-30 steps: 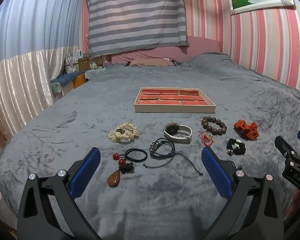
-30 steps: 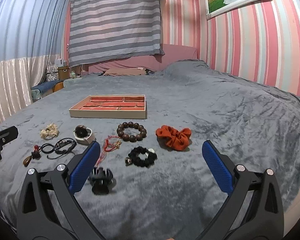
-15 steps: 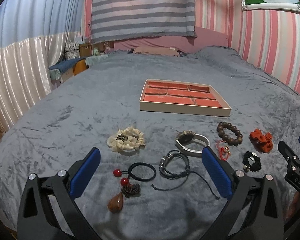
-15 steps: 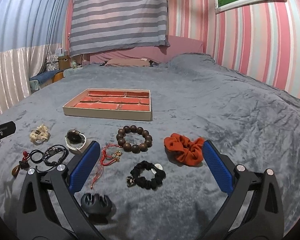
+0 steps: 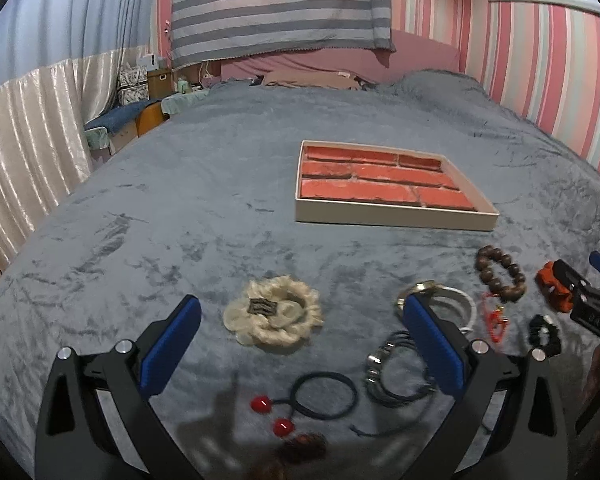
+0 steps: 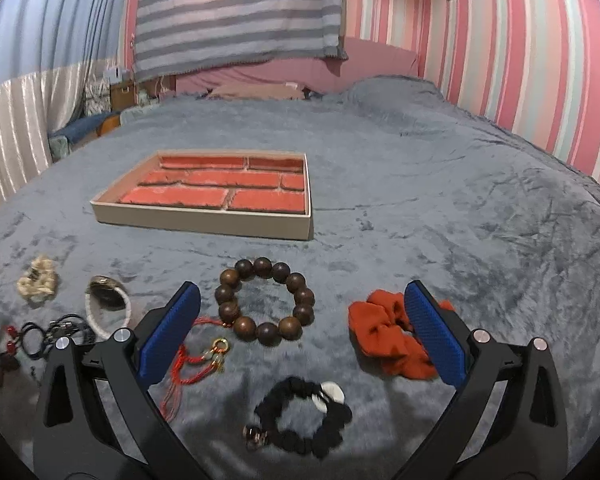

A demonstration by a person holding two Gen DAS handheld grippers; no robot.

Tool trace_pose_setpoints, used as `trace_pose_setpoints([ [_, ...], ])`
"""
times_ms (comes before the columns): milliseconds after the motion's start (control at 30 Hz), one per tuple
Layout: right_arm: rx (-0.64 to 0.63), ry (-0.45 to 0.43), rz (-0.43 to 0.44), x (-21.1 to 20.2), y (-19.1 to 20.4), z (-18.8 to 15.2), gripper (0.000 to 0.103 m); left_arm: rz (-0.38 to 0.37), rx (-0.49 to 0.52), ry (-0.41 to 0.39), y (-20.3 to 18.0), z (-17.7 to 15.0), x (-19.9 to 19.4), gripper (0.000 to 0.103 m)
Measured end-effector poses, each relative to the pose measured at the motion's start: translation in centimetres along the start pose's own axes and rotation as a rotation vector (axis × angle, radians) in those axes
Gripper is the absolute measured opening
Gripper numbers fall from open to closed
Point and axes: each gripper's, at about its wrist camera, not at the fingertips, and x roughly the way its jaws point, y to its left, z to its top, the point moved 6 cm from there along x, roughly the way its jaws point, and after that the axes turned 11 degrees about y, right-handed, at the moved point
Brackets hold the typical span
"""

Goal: Organize jewelry
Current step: 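Grasp the cream scrunchie with the left tool while the right tool grasps the wooden bead bracelet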

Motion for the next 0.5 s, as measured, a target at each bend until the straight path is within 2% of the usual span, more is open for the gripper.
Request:
trace_pose_setpoints([
  [433, 0.001, 0.178, 0.047, 8.2, 1.1, 0.9, 0.068, -0.022, -0.026, 0.102, 3.7, 0.6, 5.1, 0.097],
  [500, 0.0, 0.194, 0.041, 8.9, 0.8, 1.2, 0.065, -0.031, -0.036, 0.119, 4.1, 0.7, 5.7, 0.086],
])
